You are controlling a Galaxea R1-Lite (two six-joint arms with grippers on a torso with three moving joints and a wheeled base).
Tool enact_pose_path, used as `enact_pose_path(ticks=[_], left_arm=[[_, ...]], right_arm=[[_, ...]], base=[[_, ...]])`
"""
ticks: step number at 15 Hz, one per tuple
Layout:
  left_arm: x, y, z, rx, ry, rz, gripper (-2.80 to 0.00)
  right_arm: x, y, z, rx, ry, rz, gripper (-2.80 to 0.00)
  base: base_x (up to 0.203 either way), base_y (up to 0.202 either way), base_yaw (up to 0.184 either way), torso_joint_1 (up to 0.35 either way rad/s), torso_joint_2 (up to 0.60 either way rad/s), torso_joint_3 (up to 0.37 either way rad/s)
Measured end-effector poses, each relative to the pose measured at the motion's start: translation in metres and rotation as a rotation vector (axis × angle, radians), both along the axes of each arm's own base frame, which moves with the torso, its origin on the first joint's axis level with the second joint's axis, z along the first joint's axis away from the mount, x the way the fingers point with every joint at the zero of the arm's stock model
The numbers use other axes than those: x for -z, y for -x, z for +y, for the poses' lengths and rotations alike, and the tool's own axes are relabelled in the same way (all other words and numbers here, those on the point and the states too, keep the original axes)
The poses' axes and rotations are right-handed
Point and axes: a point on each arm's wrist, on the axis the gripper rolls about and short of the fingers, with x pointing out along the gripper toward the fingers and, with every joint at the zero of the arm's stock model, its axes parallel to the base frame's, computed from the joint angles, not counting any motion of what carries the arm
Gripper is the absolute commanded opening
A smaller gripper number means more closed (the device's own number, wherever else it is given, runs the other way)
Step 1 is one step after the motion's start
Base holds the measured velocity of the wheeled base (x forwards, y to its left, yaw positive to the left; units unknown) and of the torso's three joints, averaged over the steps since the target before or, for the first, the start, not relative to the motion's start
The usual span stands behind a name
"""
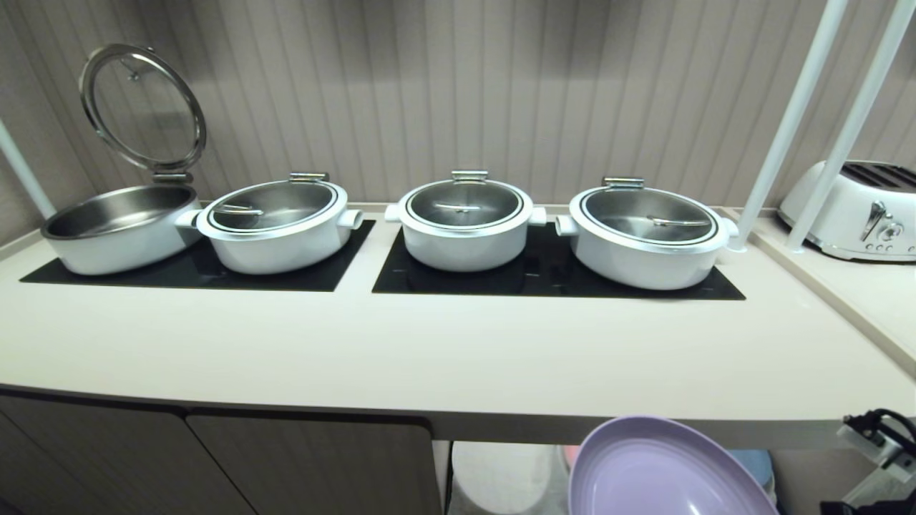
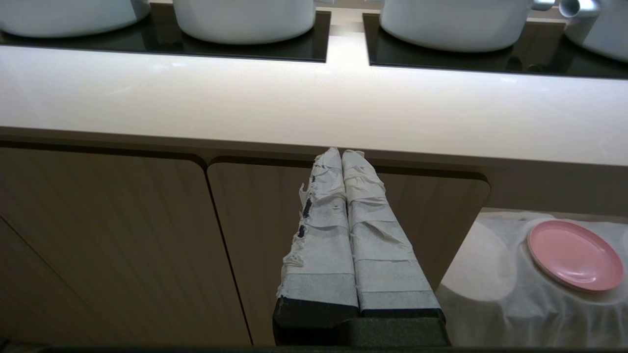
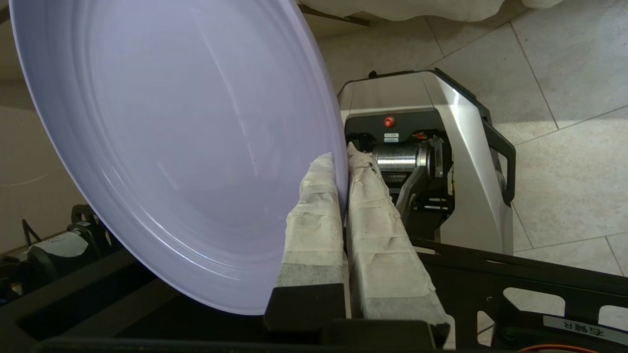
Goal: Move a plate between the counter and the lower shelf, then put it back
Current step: Put the plate
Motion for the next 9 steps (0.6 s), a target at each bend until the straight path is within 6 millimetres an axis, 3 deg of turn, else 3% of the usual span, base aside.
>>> enact_pose_path(ticks=[9], left_arm=[[0.0,0.0,0.0,0.0,0.0,0.0,-2.8]], right_arm=[[-0.0002,0.0021,-0.0086,0.074,0.009,0.033,-2.8]], base=[[0.0,0.0,0.0,0.0,0.0,0.0]])
